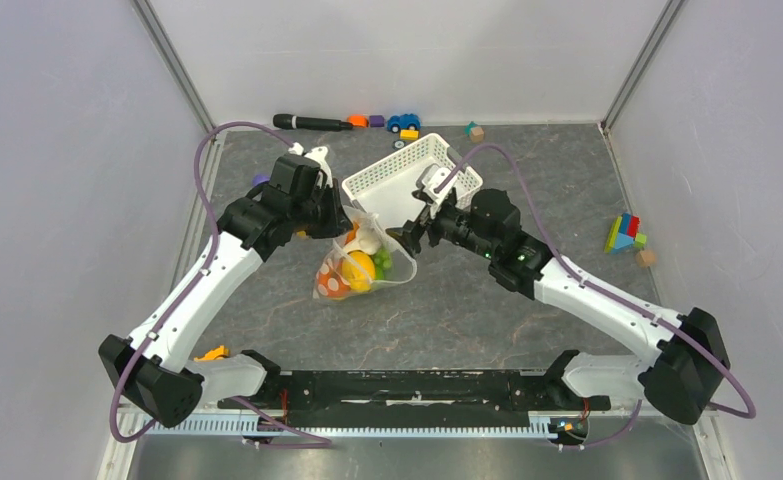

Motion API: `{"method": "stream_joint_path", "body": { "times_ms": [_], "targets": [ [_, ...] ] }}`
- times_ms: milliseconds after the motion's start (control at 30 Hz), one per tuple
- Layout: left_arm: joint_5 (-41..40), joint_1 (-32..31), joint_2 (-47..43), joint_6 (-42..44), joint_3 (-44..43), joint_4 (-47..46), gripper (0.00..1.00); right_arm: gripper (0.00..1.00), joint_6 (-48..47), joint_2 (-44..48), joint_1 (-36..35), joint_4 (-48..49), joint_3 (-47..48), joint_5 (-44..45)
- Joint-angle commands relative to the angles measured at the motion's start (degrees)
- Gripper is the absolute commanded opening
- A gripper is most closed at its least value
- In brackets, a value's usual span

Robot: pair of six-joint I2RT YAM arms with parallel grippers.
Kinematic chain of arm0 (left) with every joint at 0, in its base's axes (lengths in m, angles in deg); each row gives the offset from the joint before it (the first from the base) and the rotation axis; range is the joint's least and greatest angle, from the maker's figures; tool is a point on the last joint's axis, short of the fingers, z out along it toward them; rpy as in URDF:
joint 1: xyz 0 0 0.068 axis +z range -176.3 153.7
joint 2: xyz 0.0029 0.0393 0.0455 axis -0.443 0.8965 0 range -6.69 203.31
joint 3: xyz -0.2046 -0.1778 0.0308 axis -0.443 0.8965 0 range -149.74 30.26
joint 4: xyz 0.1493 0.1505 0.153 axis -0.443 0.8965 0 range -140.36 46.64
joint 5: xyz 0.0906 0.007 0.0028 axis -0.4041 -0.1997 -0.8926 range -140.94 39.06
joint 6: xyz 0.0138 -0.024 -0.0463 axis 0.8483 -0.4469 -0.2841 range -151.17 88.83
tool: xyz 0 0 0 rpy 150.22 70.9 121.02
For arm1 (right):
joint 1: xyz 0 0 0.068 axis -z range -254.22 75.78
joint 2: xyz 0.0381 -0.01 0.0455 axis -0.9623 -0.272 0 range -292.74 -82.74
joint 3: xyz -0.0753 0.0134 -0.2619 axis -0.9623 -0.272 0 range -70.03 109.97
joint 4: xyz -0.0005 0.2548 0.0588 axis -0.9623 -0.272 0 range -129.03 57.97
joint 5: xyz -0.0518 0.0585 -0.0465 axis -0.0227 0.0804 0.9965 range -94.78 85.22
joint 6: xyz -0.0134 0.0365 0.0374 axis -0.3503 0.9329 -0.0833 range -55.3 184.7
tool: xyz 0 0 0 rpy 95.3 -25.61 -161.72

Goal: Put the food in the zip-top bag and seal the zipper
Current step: Adjust the zipper food storage bag at the center of the board.

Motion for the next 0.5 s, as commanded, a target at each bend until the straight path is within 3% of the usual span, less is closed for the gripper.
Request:
{"method": "stream_joint_path", "body": {
  "times_ms": [0, 200, 300, 467],
  "targets": [
    [9.73, -0.12, -1.70, 4.72, -0.71, -3.12, 0.02, 0.98, -4.29, 3.86, 4.08, -7.86, -2.12, -3.94],
    [26.78, -0.21, -2.78, 8.19, -0.26, -5.33, 0.06, 0.98, -12.46, 9.12, 6.05, -11.93, -8.45, -5.23],
    [31.10, -0.62, -3.35, 8.80, 0.97, -6.91, 0.06, 0.98, -16.96, 11.86, 6.05, -11.91, -12.08, -11.39],
    [39.73, -1.89, -4.21, 10.98, 2.94, -9.50, 0.07, 0.98, -21.39, 15.94, 6.05, -4.13, -18.33, -19.71]
  ]
}}
